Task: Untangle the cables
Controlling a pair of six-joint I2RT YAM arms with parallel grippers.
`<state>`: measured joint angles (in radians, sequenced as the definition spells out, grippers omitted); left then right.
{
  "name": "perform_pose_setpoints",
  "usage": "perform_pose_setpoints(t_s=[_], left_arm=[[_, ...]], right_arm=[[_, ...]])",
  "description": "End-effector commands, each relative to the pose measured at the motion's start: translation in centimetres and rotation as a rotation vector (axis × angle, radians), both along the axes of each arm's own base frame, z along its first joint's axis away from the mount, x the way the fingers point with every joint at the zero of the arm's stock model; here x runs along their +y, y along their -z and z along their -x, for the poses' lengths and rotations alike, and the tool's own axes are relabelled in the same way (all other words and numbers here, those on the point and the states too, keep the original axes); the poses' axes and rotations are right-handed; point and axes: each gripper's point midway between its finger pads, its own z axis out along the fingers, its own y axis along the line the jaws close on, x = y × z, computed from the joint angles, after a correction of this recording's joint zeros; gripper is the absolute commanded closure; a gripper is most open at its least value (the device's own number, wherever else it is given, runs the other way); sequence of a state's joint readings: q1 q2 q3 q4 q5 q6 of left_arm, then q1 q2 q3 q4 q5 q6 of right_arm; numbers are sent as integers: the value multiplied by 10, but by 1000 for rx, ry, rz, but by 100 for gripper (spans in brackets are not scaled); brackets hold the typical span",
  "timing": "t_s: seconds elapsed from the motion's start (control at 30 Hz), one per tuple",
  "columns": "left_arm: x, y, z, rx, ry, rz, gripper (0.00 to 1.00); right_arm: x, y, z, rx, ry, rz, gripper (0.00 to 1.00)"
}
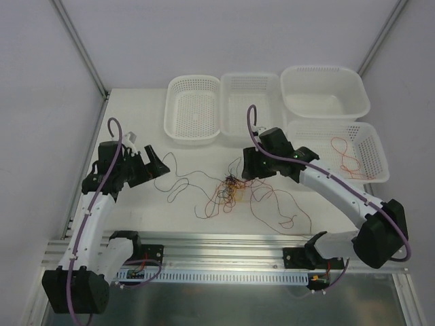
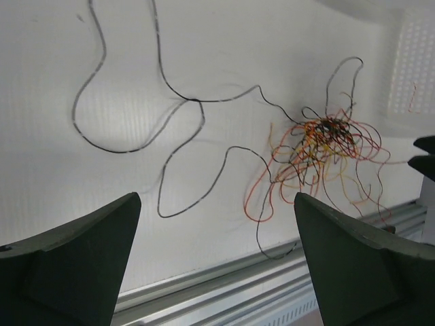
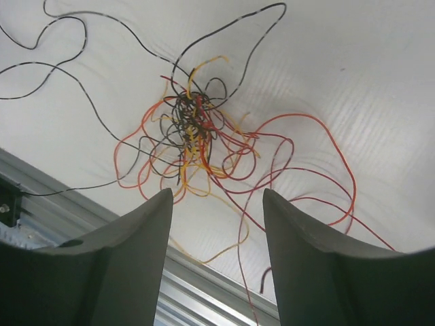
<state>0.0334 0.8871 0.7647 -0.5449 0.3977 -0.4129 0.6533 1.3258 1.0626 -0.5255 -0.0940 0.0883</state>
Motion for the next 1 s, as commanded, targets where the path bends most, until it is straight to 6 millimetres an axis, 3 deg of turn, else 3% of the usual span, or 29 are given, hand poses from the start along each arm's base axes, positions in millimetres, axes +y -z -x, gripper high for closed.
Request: perform_pose_setpoints(t_s=[0.0,0.2,0.27,0.33,0.37,0.43,0.47,0.53,0.57,0.63,0.67,0.7,0.73,0.83,0.87,0.97], left_arm=[[-38,-10,18,-20,128,78,3],[-94,-18,39,-14,296,35,4],[-105,-13,33,-13,305,-23,4],[-126,-19,30,-40,355,-55,5],[-135,-9,23,-20,368,-78,6],[-153,-10,16,-23,400,-93,7],[-161,6,10,19,405,-119,8],[-182,4,-2,-2,436,-117,9],[-189,21,-8,36,454,-146,9],[-208,20,-17,28,489,-141,10],[-217,36,-19,59,519,-162,10],[-226,32,-24,46,534,-157,11],[-232,47,-25,76,550,-173,11],[-247,54,-31,76,584,-177,13],[-250,67,-31,104,592,-189,13],[-259,77,-34,123,610,-187,16]], right_arm=[[-15,-28,-4,-100,10,37,42],[-15,-9,24,-54,-32,5,46],[-16,2,29,-44,-13,0,47],[-9,-4,28,-88,1,-56,47],[-8,1,29,-84,0,-64,47],[-3,-5,30,-116,-13,-80,48],[-4,-7,30,-135,-12,-70,48],[-8,-17,28,-198,-15,-56,46],[-9,-20,28,-211,-16,-53,45],[-15,-32,29,-248,-30,-37,42],[-16,-35,31,-255,-42,-29,41],[-20,-38,33,-260,-42,-10,40],[-22,-41,35,-273,-65,0,39],[-20,-35,48,-277,-144,18,36],[-18,-34,51,-288,-185,20,35],[-5,-24,67,-261,-302,-4,35]])
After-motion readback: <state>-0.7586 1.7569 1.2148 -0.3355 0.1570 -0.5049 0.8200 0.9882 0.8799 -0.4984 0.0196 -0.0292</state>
